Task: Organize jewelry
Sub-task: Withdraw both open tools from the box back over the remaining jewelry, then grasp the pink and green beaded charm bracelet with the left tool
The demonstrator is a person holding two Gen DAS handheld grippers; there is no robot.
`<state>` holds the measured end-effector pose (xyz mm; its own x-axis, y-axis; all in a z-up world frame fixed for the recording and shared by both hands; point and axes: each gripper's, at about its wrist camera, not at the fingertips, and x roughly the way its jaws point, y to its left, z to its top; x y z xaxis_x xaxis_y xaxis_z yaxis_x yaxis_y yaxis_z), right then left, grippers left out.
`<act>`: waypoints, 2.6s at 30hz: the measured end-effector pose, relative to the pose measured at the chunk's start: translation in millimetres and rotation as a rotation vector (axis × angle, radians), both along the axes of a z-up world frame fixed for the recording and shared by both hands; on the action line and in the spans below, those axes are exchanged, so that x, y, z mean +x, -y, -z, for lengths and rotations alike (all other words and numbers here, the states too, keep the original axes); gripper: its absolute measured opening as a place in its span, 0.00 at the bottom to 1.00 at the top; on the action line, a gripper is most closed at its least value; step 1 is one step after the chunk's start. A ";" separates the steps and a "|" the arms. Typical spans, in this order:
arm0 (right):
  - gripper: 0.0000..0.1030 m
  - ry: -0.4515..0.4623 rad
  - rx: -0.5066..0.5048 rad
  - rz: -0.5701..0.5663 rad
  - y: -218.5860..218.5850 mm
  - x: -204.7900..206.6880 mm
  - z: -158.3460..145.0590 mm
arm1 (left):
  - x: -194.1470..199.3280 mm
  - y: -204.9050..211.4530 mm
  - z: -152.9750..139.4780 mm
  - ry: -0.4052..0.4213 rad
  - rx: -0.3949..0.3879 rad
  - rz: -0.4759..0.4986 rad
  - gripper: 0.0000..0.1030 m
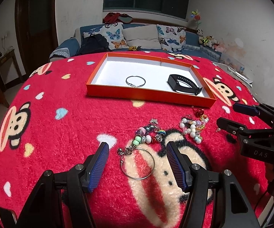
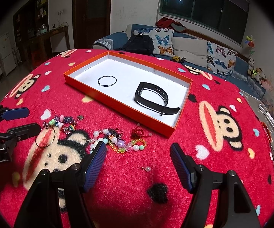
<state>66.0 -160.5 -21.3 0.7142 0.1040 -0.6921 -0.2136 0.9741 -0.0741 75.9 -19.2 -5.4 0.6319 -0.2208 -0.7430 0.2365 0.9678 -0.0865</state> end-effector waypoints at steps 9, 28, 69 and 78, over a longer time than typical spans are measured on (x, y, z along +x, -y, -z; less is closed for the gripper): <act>0.74 -0.015 0.006 -0.005 0.3 4.8 7.9 | 2.6 -0.6 5.5 -0.011 0.015 0.013 0.65; 0.74 -0.068 0.103 -0.054 23.1 16.0 19.7 | 38.1 3.6 23.9 -0.021 0.039 0.138 0.52; 0.74 -0.105 0.180 -0.149 25.7 24.2 21.3 | 21.9 -19.7 -45.2 0.139 -0.054 0.104 0.13; 0.59 -0.140 0.211 -0.139 34.0 47.7 28.0 | 21.1 -27.1 -64.8 0.159 -0.080 0.097 0.13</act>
<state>113.7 -194.4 -49.2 0.5820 0.3465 -0.7357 -0.3404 0.9254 0.1666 97.0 7.9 59.4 0.7127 -0.3409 -0.6131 0.3455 0.9312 -0.1160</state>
